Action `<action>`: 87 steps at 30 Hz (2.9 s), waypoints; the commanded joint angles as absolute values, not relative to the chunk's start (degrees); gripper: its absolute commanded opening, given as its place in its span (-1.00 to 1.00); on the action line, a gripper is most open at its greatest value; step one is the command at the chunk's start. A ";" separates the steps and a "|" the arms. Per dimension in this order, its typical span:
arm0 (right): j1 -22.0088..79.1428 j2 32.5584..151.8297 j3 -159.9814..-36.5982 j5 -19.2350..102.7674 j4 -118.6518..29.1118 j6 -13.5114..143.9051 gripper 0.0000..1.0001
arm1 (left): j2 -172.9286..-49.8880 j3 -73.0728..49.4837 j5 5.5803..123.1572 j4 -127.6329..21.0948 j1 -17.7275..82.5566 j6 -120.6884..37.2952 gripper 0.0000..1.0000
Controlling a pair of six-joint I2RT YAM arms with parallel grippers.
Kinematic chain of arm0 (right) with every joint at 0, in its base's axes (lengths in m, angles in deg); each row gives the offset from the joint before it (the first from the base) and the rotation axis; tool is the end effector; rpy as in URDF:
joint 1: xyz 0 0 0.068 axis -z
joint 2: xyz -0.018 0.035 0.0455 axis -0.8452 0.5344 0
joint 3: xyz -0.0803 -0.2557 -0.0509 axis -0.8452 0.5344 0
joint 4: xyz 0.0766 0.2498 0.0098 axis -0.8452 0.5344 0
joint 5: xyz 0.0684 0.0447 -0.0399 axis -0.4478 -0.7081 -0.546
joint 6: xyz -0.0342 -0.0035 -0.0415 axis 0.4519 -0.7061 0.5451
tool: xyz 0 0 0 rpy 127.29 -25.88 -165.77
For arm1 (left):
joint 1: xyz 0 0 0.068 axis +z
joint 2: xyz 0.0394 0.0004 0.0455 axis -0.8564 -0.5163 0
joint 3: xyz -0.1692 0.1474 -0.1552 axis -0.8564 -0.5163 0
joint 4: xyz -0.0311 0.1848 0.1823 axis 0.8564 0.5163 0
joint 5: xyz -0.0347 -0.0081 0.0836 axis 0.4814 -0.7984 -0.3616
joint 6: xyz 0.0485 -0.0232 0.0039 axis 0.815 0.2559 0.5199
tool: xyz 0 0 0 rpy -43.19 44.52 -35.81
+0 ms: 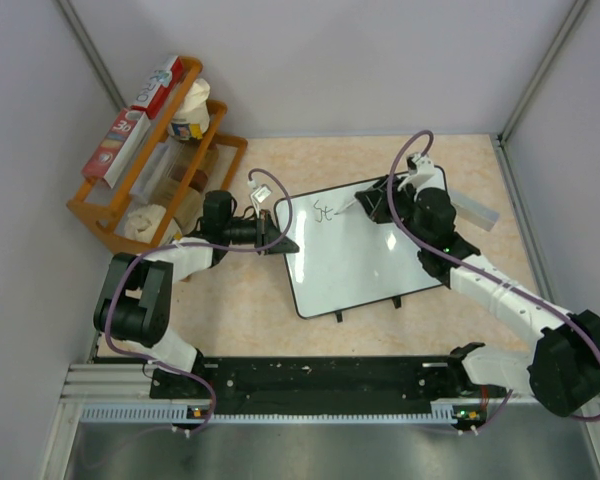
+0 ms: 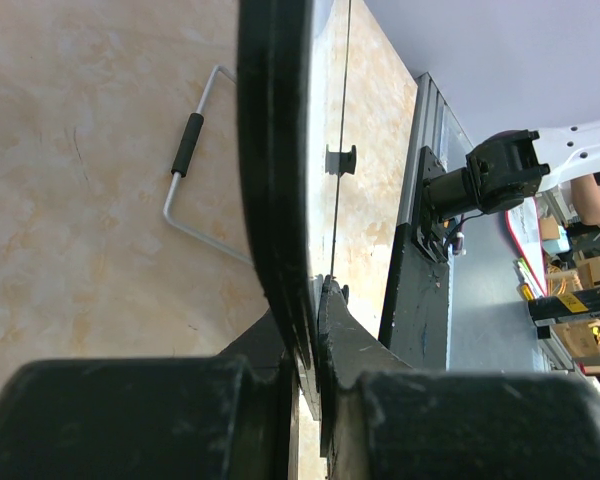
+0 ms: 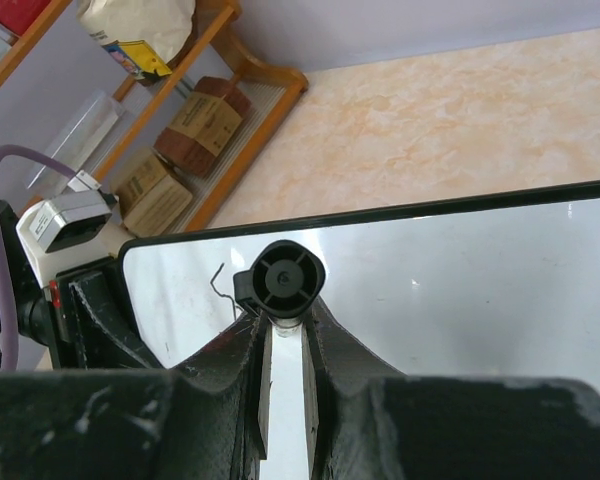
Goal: Write a sentence on the whiteboard
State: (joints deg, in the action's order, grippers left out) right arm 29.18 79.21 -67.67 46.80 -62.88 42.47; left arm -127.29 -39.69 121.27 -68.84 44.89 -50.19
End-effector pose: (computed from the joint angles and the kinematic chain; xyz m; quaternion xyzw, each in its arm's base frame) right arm 0.2448 0.1348 0.3070 -0.0086 0.7405 0.3407 0.5792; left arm 0.2972 -0.1075 0.1956 0.2332 0.7407 -0.5691 0.2705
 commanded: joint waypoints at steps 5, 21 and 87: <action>30.98 77.91 -69.33 50.73 -63.21 41.95 -1.00 | -129.96 -41.86 112.71 -64.70 42.57 -35.65 -1.00; 30.98 79.49 -71.17 49.67 -64.79 40.55 -1.00 | -130.13 -41.60 112.88 -64.44 42.57 -35.57 -1.00; 31.85 78.26 -68.71 47.47 -59.34 41.86 -1.00 | -130.31 -41.42 112.62 -64.00 42.48 -35.30 -1.00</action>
